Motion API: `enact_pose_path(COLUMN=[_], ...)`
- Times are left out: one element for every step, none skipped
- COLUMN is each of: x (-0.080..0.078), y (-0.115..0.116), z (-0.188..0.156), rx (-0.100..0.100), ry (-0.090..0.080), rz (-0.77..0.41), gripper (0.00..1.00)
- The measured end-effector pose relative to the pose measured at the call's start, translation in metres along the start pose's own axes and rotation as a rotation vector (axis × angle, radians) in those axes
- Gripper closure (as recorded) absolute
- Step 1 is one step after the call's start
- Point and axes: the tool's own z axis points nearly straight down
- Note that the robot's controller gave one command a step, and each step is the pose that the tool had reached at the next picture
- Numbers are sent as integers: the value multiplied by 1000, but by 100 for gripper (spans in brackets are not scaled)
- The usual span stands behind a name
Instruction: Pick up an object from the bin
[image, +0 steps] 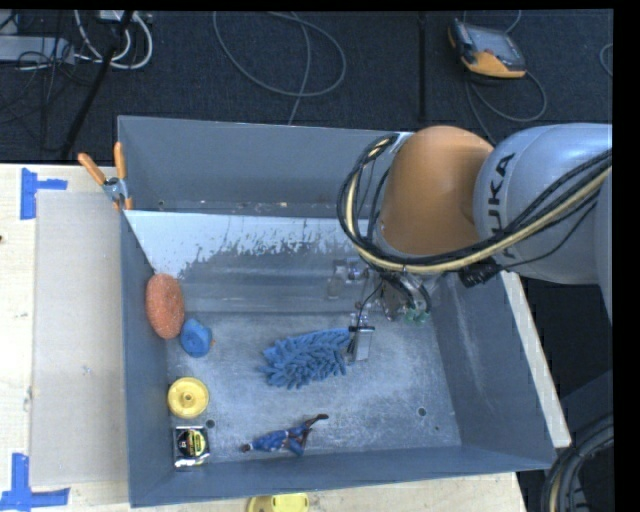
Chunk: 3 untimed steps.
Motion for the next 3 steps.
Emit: enact_pose_path(x=[-3, 7, 24], y=[9, 5, 9], z=[28, 63, 95], rx=[-2, 0, -1], ry=[-12, -5, -8], rz=[-52, -4, 51], gripper=[0, 0, 100])
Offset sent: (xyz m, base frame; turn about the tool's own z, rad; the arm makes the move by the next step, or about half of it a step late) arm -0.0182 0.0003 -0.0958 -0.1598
